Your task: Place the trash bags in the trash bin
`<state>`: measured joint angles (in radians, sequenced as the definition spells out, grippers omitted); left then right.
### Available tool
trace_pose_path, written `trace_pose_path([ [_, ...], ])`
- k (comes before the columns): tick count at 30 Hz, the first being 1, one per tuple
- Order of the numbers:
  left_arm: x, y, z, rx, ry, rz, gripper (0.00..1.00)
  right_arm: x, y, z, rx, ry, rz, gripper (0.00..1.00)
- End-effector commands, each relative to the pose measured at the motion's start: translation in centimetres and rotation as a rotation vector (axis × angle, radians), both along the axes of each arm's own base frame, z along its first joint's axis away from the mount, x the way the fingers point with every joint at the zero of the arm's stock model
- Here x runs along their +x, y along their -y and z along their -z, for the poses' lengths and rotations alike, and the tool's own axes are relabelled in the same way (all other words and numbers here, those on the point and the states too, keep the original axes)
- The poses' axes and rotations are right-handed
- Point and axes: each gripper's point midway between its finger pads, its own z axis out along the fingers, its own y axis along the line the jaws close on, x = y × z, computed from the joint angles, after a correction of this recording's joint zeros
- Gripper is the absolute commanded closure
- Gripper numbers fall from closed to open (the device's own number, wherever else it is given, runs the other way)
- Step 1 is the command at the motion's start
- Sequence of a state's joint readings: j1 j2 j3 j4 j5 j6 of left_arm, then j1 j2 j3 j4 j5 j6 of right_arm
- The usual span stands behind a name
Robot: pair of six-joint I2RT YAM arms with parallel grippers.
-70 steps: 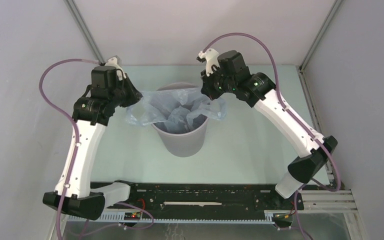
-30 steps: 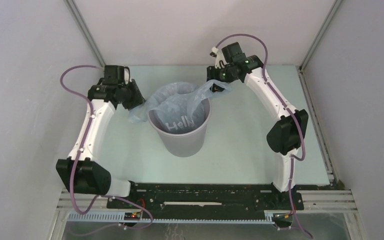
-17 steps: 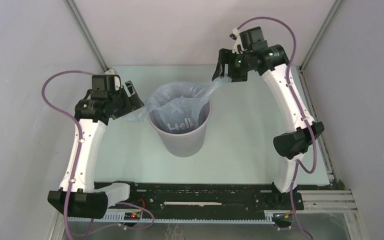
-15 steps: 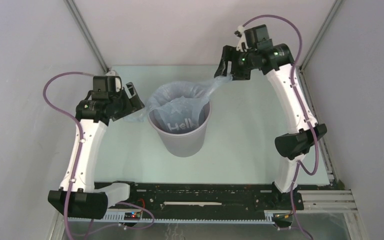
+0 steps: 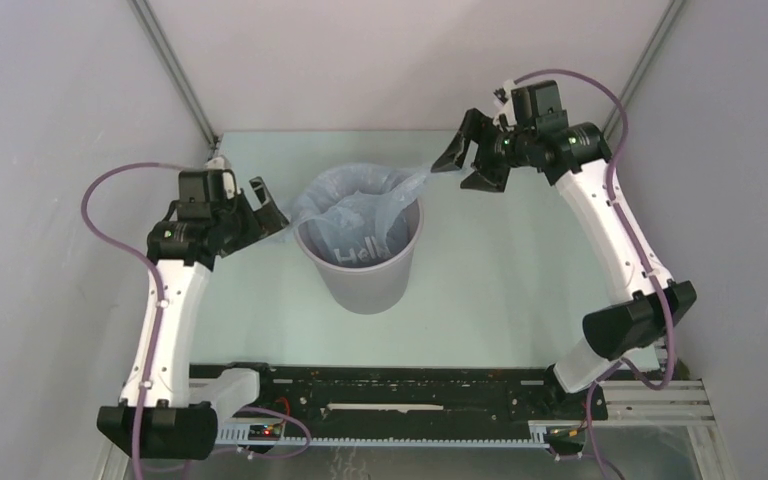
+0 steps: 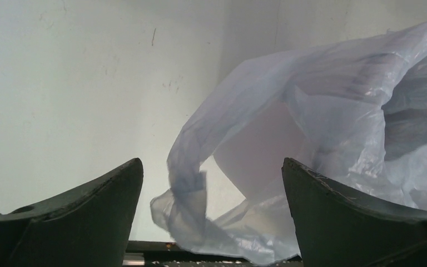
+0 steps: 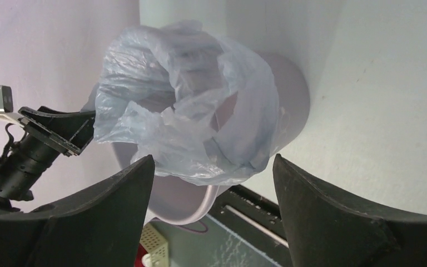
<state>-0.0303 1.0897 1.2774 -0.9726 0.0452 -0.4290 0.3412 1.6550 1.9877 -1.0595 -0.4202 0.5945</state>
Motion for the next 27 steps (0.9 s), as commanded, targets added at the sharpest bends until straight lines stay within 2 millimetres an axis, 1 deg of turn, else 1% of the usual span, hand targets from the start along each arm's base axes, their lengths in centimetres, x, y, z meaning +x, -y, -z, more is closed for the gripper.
trace_pose_path([
  [1,-0.5,-0.1,-1.0,-0.108,0.065,-0.04,0.0,0.0,-1.3,-2.1,0.195,0.036,0.048,0.15],
  [3,-0.8,-0.1,-1.3,-0.13,0.069,-0.063,0.0,0.2,-1.3,-1.3,0.217,0.003,0.082,0.19],
  [5,-1.1,-0.1,-1.5,-0.155,0.081,-0.087,0.0,0.2,-1.4,-0.4,0.223,-0.028,0.095,0.29],
  [7,-1.4,-0.3,-1.4,-0.17,0.088,-0.12,0.0,0.0,-1.1,0.4,0.216,-0.044,0.112,0.4],
  [8,-1.5,-0.5,-1.3,-0.178,0.088,-0.134,0.02,-0.1,-0.8,0.5,0.213,-0.043,0.12,0.44],
  [11,-1.7,-0.8,-0.4,-0.193,0.07,-0.163,0.14,-0.5,0.1,1.3,0.218,-0.042,0.14,0.61],
  [12,-1.8,-1.0,0.2,-0.196,0.057,-0.175,0.2,-0.7,0.3,2.2,0.231,-0.059,0.14,0.67],
  [14,-2.0,-1.1,0.9,-0.2,0.048,-0.183,0.33,-1.2,0.3,2.6,0.276,-0.065,0.131,0.81],
  [15,-2.1,-1.2,1.4,-0.2,0.04,-0.187,0.38,-1.4,0.4,3.0,0.283,-0.068,0.128,0.86],
  [16,-2.2,-1.2,1.8,-0.2,0.034,-0.188,0.45,-1.5,0.6,3.5,0.278,-0.073,0.13,0.91],
  [18,-2.3,-1.0,2.5,-0.208,0.03,-0.186,0.57,-1.7,0.9,4.4,0.253,-0.079,0.12,1.0],
  [19,-2.2,-0.8,2.8,-0.219,0.03,-0.181,0.64,-1.9,0.9,4.8,0.241,-0.083,0.109,1.0],
  [21,-2.3,-0.4,3.4,-0.239,0.023,-0.168,0.75,-2.2,1.0,5.3,0.22,-0.083,0.086,1.0],
  [24,-2.7,0.3,4.4,-0.266,0.004,-0.142,0.83,-2.6,1.1,5.9,0.197,-0.08,0.06,1.0],
  [27,-3.7,1.0,5.0,-0.3,-0.011,-0.127,0.88,-3.1,1.3,6.5,0.172,-0.077,0.034,1.0],
])
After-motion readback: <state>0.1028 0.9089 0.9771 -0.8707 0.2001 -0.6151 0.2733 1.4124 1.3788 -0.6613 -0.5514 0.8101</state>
